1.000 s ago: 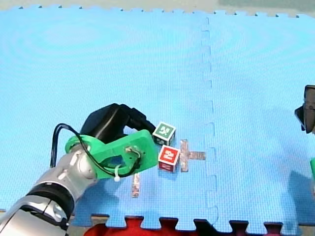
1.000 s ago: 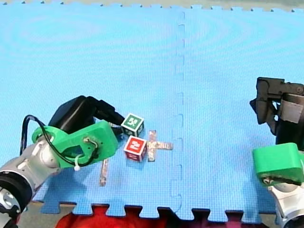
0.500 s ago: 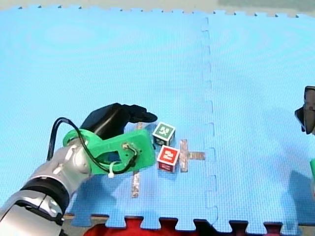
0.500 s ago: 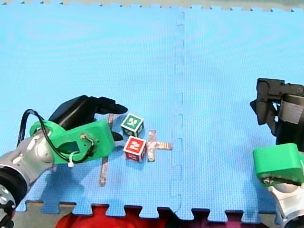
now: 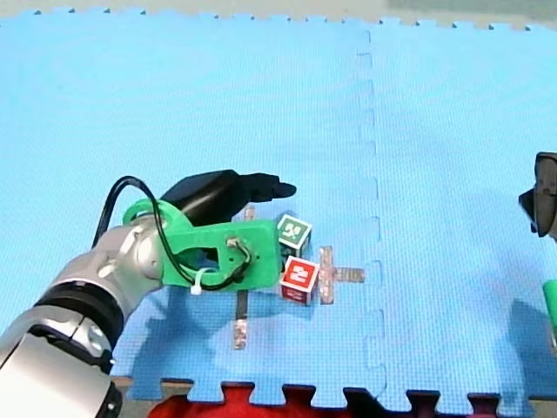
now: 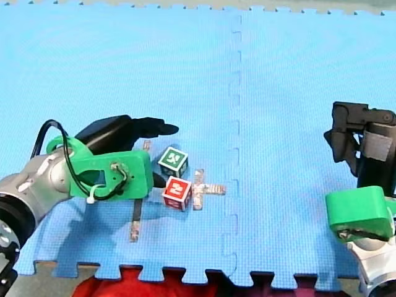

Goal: Stack cube left

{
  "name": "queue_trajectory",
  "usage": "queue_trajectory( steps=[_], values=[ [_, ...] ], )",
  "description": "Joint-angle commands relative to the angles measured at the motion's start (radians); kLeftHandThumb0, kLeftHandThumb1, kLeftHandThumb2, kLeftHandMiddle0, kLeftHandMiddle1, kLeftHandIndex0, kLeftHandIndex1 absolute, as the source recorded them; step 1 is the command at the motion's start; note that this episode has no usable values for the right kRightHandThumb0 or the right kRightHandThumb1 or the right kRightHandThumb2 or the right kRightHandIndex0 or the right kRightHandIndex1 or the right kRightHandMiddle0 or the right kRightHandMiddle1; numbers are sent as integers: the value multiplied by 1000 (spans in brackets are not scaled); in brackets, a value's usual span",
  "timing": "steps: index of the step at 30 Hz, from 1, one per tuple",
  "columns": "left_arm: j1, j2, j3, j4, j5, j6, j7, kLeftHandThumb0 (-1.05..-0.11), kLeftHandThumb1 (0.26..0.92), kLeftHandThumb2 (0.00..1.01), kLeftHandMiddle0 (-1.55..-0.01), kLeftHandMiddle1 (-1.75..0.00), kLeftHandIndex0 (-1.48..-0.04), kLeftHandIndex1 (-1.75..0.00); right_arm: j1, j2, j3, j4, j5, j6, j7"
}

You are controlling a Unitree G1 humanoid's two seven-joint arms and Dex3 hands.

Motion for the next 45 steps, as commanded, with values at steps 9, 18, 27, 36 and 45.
queue_trajectory(
  steps=[9, 18, 27, 36, 45],
  values=[
    [-21, -22, -51, -7, 58, 4, 110, -718, 711, 2, -896, -1746, -581, -65, -10, 3, 7, 18, -1, -6, -15],
    [-43, -37, -62, 2, 64, -5, 122, -595, 701, 2, -956, -1746, -902, -74, -15, 2, 7, 28, 0, -12, -21],
    [-44, -37, -95, 1, 104, -4, 240, -443, 759, 9, -974, -1746, -1274, -70, -9, 1, 1, 16, 15, -9, -11],
    [-49, -30, -112, 3, 114, -25, 250, -445, 779, 12, -973, -1746, -1266, -37, 3, 7, -2, -5, 23, -1, -5],
    [-52, -22, -115, 1, 112, -37, 238, -458, 798, 14, -987, -1746, -1270, -25, 11, 14, -5, -22, 28, 11, 0]
  ],
)
